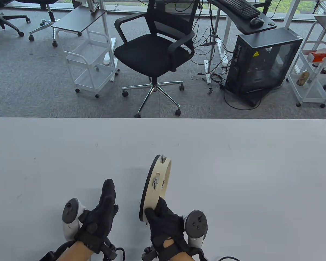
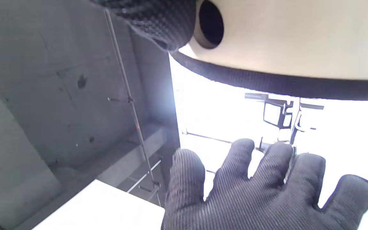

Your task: Shake a tambourine

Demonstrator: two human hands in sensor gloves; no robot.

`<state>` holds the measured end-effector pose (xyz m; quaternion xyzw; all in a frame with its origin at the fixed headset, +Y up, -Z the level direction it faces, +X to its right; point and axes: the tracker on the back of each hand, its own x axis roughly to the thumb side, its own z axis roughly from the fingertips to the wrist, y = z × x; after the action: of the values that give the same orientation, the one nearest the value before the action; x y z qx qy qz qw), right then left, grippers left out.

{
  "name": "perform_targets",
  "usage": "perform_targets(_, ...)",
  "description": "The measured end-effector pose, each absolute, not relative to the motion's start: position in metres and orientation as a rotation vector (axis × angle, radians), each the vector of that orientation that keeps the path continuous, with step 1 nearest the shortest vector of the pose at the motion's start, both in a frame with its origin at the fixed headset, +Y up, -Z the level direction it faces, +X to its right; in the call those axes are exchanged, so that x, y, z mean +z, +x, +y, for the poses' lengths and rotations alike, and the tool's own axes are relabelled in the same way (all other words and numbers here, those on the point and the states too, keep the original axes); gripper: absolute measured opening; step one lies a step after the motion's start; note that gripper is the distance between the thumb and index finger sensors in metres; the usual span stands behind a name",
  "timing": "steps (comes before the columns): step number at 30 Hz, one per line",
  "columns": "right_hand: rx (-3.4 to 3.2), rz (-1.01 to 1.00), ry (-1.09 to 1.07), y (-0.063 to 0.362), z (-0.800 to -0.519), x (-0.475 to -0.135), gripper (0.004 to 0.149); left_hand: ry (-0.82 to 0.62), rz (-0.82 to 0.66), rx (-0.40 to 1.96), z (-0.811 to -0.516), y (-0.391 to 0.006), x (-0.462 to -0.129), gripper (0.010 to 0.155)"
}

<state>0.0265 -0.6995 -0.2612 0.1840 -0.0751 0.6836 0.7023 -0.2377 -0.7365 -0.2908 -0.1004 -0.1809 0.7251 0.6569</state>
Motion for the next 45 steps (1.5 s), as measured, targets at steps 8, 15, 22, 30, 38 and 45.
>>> perform_targets(8,1.404,0.191,0.703,-0.007,-0.704,-0.256,0.056,-0.543,-0.767,1.553,-0.732,-0.205,-0.279,0.084)
perform_targets(15,1.431,0.096,0.693,-0.007,-0.700,-0.255,0.055,-0.427,-0.699,1.569,-0.727,-0.208,-0.280,0.084)
perform_targets(22,1.431,0.092,0.652,-0.004,-0.704,-0.259,0.054,-0.440,-0.681,1.577,-0.729,-0.211,-0.283,0.085)
perform_targets(30,1.451,-0.010,0.519,0.011,-0.705,-0.263,0.054,-0.339,-0.622,1.595,-0.724,-0.223,-0.285,0.085)
perform_targets(38,1.438,-0.086,0.567,0.009,-0.699,-0.257,0.054,-0.266,-0.586,1.637,-0.722,-0.228,-0.285,0.086)
perform_targets(45,1.345,0.116,0.714,-0.003,-0.702,-0.258,0.055,-0.440,-0.740,1.570,-0.723,-0.209,-0.279,0.086)
